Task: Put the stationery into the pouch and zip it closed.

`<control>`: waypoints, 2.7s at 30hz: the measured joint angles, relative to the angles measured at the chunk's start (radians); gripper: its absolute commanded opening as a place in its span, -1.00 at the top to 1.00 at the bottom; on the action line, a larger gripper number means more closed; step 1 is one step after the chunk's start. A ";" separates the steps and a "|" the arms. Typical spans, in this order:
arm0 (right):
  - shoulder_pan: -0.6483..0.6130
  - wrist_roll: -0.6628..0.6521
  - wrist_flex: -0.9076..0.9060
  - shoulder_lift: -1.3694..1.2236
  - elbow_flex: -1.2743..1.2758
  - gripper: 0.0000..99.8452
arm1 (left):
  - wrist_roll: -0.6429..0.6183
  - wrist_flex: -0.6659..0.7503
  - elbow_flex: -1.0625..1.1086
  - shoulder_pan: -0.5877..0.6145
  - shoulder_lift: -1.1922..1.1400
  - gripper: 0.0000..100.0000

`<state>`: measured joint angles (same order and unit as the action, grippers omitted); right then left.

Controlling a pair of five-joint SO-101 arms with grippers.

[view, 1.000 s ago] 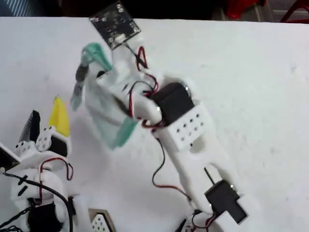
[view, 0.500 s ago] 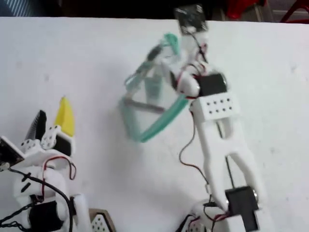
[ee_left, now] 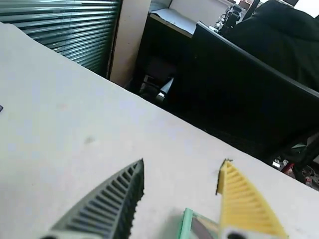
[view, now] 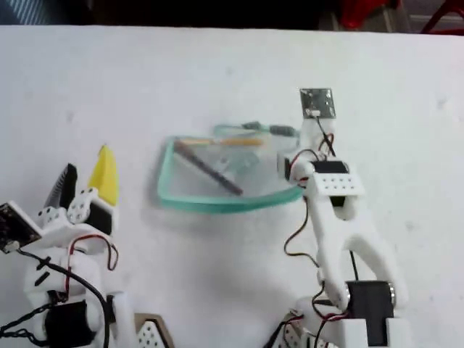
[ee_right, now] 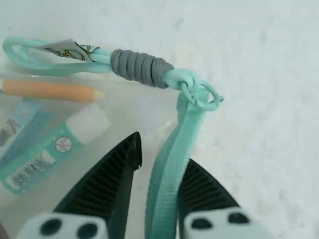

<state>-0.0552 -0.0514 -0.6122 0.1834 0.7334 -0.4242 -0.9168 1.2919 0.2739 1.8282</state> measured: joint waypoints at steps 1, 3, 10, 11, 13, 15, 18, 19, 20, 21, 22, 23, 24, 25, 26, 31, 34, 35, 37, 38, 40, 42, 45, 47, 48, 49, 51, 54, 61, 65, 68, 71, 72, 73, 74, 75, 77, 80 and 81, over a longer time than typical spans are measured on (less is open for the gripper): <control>0.020 0.000 0.000 0.000 0.000 0.97 | 0.006 0.000 0.011 -0.014 0.002 0.50; 0.057 0.000 0.000 0.000 0.006 0.97 | 0.014 0.000 0.021 -0.038 -0.002 0.50; 0.089 -0.025 0.083 0.000 0.075 0.97 | 0.061 0.000 0.021 -0.112 0.002 0.50; 0.077 -0.043 0.089 0.000 0.077 0.97 | 0.071 0.000 0.021 -0.129 0.002 0.50; 0.046 -0.071 0.089 0.000 0.078 0.97 | 0.094 0.000 0.028 -0.160 0.002 0.50; 0.021 -0.084 0.094 0.000 0.092 0.97 | 0.117 0.000 0.031 -0.183 0.002 0.50; 0.011 -0.089 0.098 0.000 0.095 0.97 | 0.129 0.000 0.046 -0.195 -0.003 0.50; 0.009 -0.089 0.098 0.000 0.095 0.97 | 0.130 0.000 0.048 -0.196 -0.002 0.50; 0.008 -0.089 0.098 0.000 0.095 0.97 | 0.130 0.000 0.048 -0.198 0.000 0.50; 0.006 -0.089 0.098 0.000 0.097 0.97 | 0.130 0.000 0.048 -0.198 0.000 0.50; 0.002 -0.089 0.098 0.000 0.098 0.97 | 0.130 0.000 0.048 -0.198 0.000 0.50; -0.002 -0.089 0.098 0.000 0.098 0.97 | 0.130 0.000 0.048 -0.198 0.000 0.50; -0.002 -0.089 0.098 0.000 0.098 0.96 | 0.130 0.000 0.048 -0.198 0.000 0.50; -0.002 -0.089 0.098 0.000 0.098 0.96 | 0.130 0.000 0.048 -0.198 0.000 0.50; -0.002 -0.089 0.098 0.000 0.098 0.96 | 0.130 0.000 0.048 -0.198 0.000 0.50; -0.003 -0.094 0.098 0.000 0.098 0.58 | 0.130 0.000 0.048 -0.198 0.000 0.50; -0.017 -0.095 0.098 0.000 0.103 0.33 | 0.130 0.000 0.048 -0.198 0.000 0.50; -0.021 -0.103 0.091 -0.002 0.103 0.30 | 0.130 0.000 0.048 -0.198 0.000 0.50; -0.029 -0.104 0.089 -0.003 0.109 0.29 | 0.130 0.000 0.048 -0.198 0.000 0.50; -0.029 -0.104 0.089 -0.003 0.109 0.29 | 0.130 0.000 0.048 -0.198 0.000 0.50; -0.029 -0.109 0.089 -0.003 0.109 0.29 | 0.130 0.000 0.048 -0.198 0.000 0.50; -0.029 -0.110 0.089 -0.003 0.109 0.29 | 0.130 0.000 0.048 -0.198 0.000 0.50; -0.029 -0.110 0.089 -0.003 0.109 0.29 | 0.130 0.000 0.048 -0.198 0.000 0.57; -0.029 -0.110 0.089 -0.003 0.109 0.29 | 0.133 0.005 0.048 -0.198 0.000 0.65; -0.029 -0.110 0.089 -0.003 0.109 0.29 | 0.135 0.006 0.048 -0.198 0.000 0.70; -0.029 -0.110 0.089 -0.003 0.109 0.29 | 0.144 0.011 0.048 -0.198 0.000 0.76; -0.028 -0.110 0.089 -0.003 0.109 0.32 | 0.192 0.029 0.048 -0.198 0.000 0.89; -0.006 -0.110 0.055 0.000 0.104 0.45 | 0.287 0.046 0.048 -0.198 0.000 0.94; 0.002 -0.089 -0.331 0.215 -0.063 0.88 | 0.443 0.066 0.048 -0.198 0.000 0.95; -0.002 -0.014 -0.512 0.436 -0.124 0.95 | 0.499 0.066 0.048 -0.198 0.000 0.95; -0.025 -0.014 -0.594 0.635 -0.133 0.95 | 0.534 0.031 0.002 -0.198 -0.002 0.95; -0.084 -0.041 -0.663 0.848 -0.138 0.96 | 0.571 -0.064 -0.098 -0.198 0.000 0.95; -0.089 -0.057 -0.675 0.922 -0.138 0.96 | 0.582 -0.100 -0.132 -0.198 0.002 0.95; -0.089 -0.074 -0.680 0.990 -0.138 0.96 | 0.594 -0.133 -0.166 -0.198 0.002 0.95; -0.081 -0.089 -0.681 1.057 -0.138 0.96 | 0.608 -0.166 -0.198 -0.198 0.002 0.95; -0.069 -0.103 -0.681 1.122 -0.138 0.96 | 0.620 -0.198 -0.232 -0.198 0.002 0.95; -0.061 -0.121 -0.683 1.243 -0.140 0.96 | 0.637 -0.258 -0.298 -0.186 0.003 0.95; -0.072 -0.129 -0.698 1.396 -0.141 0.96 | 0.640 -0.298 -0.390 -0.094 0.005 0.95; -0.091 -0.129 -0.703 1.448 -0.135 0.96 | 0.640 -0.301 -0.413 -0.052 0.005 0.95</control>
<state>-0.1458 -0.1803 -1.3149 1.6318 0.5984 0.2156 -1.2175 0.8792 0.2217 1.8328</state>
